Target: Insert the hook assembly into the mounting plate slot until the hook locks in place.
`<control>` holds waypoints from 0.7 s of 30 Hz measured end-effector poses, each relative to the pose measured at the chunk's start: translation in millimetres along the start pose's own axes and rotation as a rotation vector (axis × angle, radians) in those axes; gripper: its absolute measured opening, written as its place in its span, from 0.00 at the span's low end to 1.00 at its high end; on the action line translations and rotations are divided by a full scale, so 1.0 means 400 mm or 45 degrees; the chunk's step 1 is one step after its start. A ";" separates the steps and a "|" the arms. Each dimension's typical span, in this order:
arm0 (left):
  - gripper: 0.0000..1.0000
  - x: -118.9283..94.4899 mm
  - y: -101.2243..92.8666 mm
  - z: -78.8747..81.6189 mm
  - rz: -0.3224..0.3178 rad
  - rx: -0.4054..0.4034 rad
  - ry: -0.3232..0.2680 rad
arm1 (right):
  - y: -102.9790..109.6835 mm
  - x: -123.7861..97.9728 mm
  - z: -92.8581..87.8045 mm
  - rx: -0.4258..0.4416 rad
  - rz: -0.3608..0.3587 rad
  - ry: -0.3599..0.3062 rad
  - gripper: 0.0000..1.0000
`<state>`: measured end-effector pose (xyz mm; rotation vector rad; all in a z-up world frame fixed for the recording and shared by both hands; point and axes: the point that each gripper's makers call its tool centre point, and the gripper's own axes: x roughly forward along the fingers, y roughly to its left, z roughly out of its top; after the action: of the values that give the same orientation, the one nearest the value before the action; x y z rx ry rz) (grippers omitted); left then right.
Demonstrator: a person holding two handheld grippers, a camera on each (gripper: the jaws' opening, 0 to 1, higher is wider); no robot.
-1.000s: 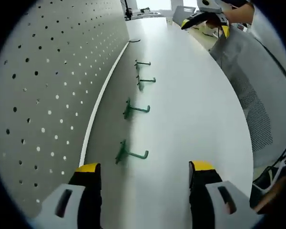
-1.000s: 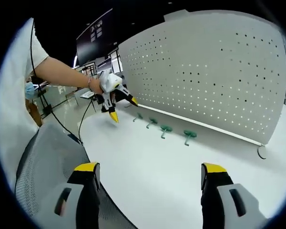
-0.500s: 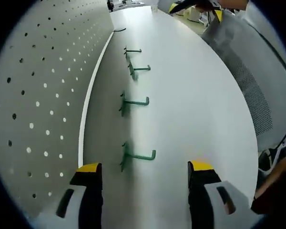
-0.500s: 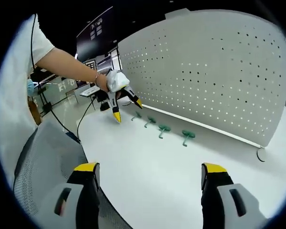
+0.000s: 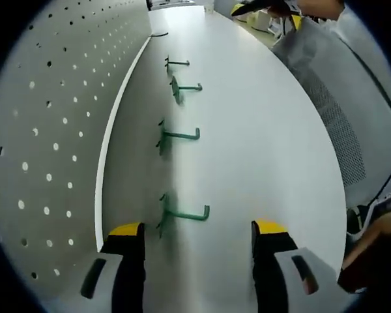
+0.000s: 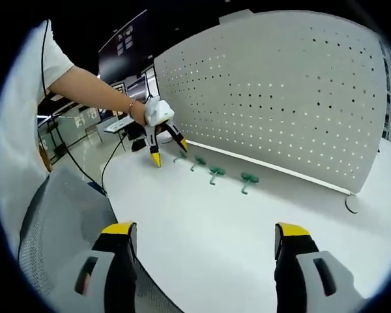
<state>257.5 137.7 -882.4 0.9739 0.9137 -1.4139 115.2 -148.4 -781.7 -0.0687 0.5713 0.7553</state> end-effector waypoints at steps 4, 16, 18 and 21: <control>0.69 0.001 -0.001 0.000 -0.001 0.005 -0.005 | -0.003 0.000 0.000 0.000 -0.002 -0.001 0.84; 0.63 -0.002 0.004 -0.002 0.001 0.004 -0.008 | 0.009 0.004 0.002 -0.009 0.013 -0.003 0.85; 0.59 -0.003 0.010 -0.002 0.008 -0.009 -0.014 | 0.010 0.004 0.002 -0.008 0.013 -0.004 0.85; 0.48 -0.005 0.020 -0.001 0.025 -0.046 -0.019 | 0.011 0.004 0.001 -0.002 0.011 -0.006 0.85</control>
<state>265.4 138.1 -880.6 0.9419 0.9136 -1.3823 113.3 -144.2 -781.6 -0.0659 0.5665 0.7643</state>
